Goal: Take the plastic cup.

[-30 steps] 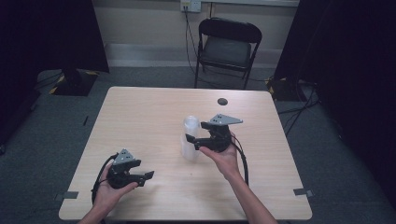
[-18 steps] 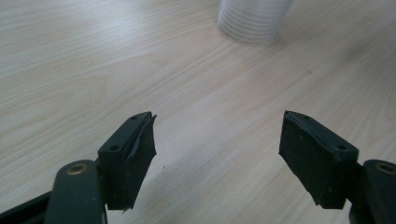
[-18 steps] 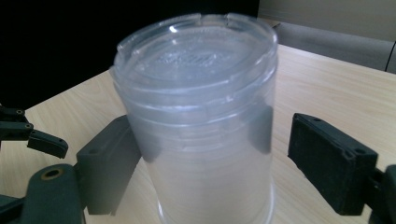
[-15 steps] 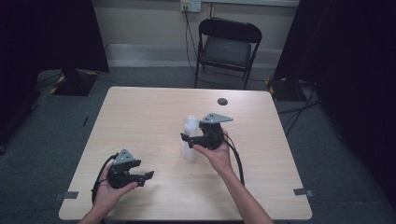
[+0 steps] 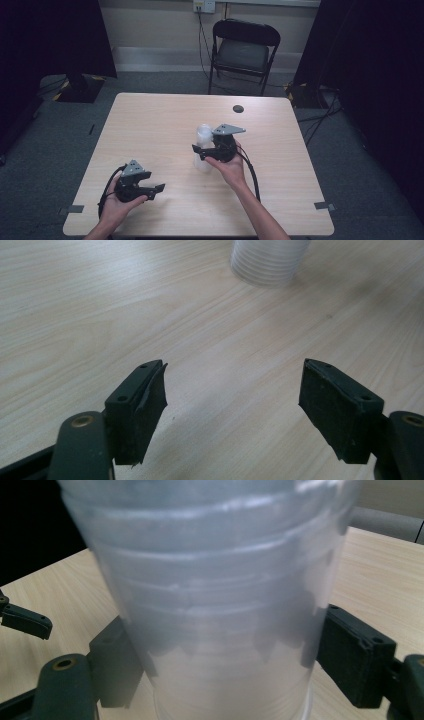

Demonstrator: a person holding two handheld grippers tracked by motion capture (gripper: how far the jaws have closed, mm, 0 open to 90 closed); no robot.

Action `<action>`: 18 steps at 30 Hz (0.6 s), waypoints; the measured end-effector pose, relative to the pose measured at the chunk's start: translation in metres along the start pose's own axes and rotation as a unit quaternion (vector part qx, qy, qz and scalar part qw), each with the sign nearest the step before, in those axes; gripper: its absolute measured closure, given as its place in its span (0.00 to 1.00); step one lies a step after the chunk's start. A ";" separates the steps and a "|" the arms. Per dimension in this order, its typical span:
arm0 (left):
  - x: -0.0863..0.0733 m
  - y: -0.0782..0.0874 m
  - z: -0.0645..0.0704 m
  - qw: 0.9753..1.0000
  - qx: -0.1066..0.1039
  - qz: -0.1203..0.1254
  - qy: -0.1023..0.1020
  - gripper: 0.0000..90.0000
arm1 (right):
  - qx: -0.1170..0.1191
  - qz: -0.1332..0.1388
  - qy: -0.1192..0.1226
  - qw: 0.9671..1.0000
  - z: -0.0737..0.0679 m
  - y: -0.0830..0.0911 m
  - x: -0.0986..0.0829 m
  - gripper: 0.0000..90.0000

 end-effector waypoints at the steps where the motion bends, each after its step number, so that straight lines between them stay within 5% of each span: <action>1: 0.000 0.000 0.000 1.000 0.000 -0.001 0.000 0.30 | -0.001 0.006 0.003 1.000 -0.001 0.000 0.000 0.25; 18: 0.000 0.000 -0.001 1.000 0.002 -0.001 0.001 0.30 | -0.002 0.016 0.005 1.000 -0.001 0.000 0.001 0.33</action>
Point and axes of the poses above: each handheld gripper's, and its own axes: y roughly backward along the jaws, x roughly out of its top, z roughly to its right, the point moved 1 cm from there along -y, roughly forward along the jaws, and after that the axes turned 3 degrees about z, right-handed, at the moved point
